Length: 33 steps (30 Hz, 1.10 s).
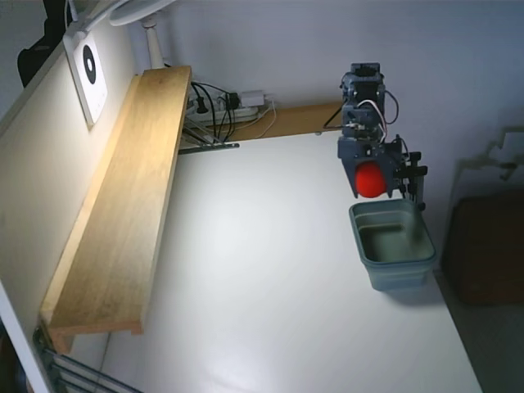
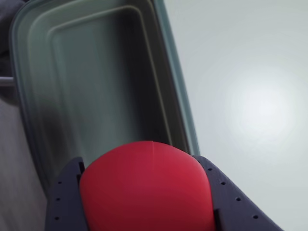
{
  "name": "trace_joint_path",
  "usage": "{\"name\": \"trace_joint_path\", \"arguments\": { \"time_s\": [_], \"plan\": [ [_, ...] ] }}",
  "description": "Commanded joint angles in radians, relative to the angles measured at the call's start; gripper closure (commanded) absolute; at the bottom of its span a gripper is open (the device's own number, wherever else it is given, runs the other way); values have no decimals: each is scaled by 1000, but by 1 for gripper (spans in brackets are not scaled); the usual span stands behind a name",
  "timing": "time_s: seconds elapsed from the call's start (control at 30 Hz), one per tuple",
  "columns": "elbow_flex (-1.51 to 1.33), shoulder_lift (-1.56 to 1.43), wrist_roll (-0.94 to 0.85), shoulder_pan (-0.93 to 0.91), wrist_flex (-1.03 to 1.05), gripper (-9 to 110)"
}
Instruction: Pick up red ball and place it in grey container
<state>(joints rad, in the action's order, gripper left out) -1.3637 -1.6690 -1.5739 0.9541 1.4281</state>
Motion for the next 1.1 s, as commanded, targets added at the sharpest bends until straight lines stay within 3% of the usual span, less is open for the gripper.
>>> {"name": "trace_joint_path", "arguments": {
  "time_s": [0.0,0.7,0.73,1.07],
  "plan": [
    [45,-20,3,53,-11,78],
    [302,234,3,53,-8,78],
    [319,249,3,53,-6,63],
    [419,332,3,53,12,63]
  ]
}}
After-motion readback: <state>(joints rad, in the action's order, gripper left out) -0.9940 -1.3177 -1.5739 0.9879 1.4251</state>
